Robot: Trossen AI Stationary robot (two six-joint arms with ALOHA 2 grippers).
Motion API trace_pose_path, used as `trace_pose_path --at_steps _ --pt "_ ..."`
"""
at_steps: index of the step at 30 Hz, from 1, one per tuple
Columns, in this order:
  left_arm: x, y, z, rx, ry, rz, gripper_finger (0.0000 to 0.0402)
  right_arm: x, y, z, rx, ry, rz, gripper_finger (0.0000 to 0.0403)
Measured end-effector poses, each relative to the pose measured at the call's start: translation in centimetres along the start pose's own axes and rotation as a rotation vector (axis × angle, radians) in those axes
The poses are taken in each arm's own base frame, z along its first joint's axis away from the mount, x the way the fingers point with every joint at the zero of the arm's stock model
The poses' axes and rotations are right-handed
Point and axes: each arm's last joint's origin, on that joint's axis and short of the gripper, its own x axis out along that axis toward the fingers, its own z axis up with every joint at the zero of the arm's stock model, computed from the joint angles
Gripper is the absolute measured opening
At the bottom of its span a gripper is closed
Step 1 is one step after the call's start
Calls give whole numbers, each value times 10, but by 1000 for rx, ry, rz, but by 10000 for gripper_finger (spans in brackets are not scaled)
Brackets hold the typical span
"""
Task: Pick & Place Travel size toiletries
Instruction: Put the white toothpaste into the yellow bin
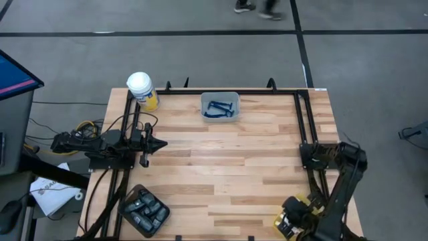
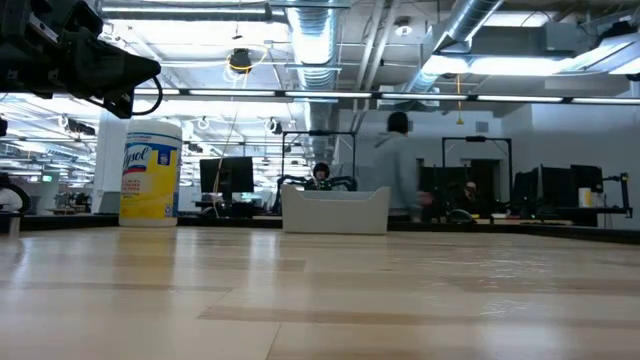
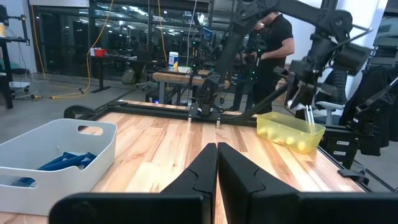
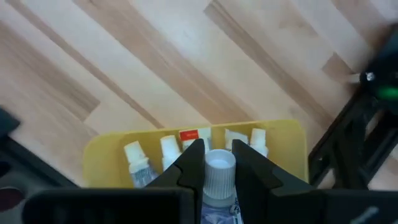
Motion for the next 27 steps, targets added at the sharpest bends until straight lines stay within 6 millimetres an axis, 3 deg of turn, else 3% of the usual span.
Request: trace_pose_path --at_steps 14,27 --pt "0 0 0 0 0 0 8 53 8 -22 -31 84 52 55" --pt "0 0 0 0 0 0 8 64 3 -23 -45 92 8 92"
